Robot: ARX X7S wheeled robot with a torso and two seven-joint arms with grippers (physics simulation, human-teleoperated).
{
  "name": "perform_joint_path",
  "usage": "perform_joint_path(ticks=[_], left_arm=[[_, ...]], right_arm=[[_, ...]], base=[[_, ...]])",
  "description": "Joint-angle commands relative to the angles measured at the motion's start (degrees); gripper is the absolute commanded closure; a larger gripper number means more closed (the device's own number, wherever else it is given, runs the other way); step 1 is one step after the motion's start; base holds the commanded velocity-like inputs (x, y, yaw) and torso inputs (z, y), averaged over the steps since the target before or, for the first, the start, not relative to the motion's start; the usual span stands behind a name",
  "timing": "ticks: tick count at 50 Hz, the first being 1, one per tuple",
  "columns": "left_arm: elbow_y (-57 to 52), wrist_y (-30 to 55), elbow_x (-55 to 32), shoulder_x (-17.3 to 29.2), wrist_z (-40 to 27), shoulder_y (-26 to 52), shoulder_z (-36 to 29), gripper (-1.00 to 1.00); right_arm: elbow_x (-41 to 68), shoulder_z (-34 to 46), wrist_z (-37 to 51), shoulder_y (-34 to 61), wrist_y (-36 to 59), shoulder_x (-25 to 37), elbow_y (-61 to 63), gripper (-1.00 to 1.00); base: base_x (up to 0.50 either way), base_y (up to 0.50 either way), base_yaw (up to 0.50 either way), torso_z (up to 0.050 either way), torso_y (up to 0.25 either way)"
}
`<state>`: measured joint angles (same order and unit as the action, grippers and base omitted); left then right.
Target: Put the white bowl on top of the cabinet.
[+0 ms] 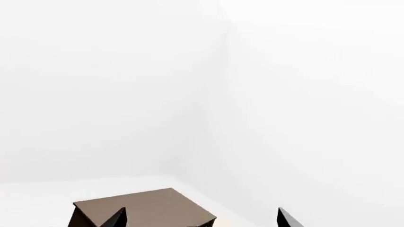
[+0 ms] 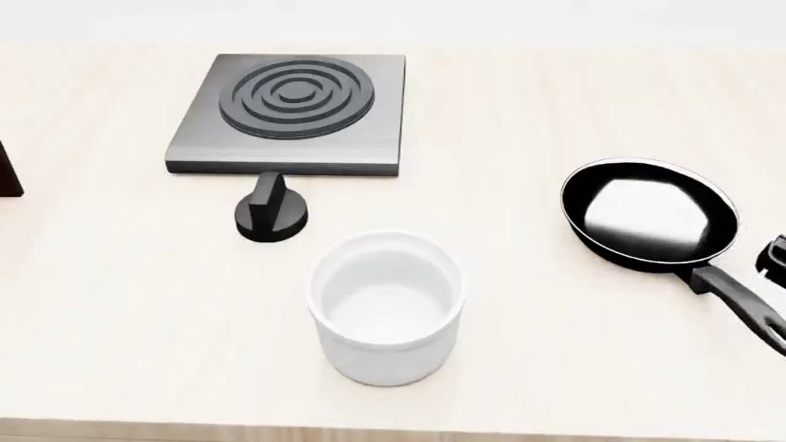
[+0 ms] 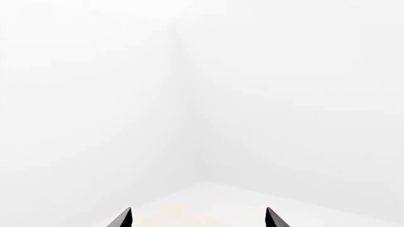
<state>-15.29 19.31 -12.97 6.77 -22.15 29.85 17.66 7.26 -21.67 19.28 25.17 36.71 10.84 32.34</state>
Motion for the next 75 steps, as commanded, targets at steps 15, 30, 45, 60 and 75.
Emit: perform_joint_path(ticks=[15, 30, 45, 60, 75], left_arm=[[1.03, -1.27, -1.65, 1.17, -1.75, 0.84, 0.83, -1.00], [0.52, -1.04, -2.50, 1.63, -2.38, 0.54, 0.41, -1.00], [1.08, -1.67, -2.77, 2.12, -2.93, 0.41, -0.04, -1.00], [1.38, -2.01, -3.15, 2.52, -3.50, 0.24, -0.43, -1.00], [1.47, -2.70, -3.50, 2.73, -3.83, -0.33, -0.94, -1.00]], right_arm=[[0.36, -1.95, 1.74, 0.40, -1.18, 0.48, -1.79, -1.00], [0.08, -1.18, 2.49, 0.13, -0.30, 1.00, -1.62, -1.00], [0.44, -0.78, 2.74, 0.00, -0.36, 1.29, -1.75, -1.00], [0.52, -0.46, 3.22, -0.18, -0.07, 1.71, -1.49, -1.00], [0.55, -0.11, 3.61, -0.35, -0.78, 1.97, -2.10, -1.00]], base=[[0.00, 0.33, 0.00, 0.000, 0.000], [0.00, 0.50, 0.00, 0.000, 0.000], [0.00, 0.50, 0.00, 0.000, 0.000], [0.00, 0.50, 0.00, 0.000, 0.000], [0.00, 0.50, 0.00, 0.000, 0.000]])
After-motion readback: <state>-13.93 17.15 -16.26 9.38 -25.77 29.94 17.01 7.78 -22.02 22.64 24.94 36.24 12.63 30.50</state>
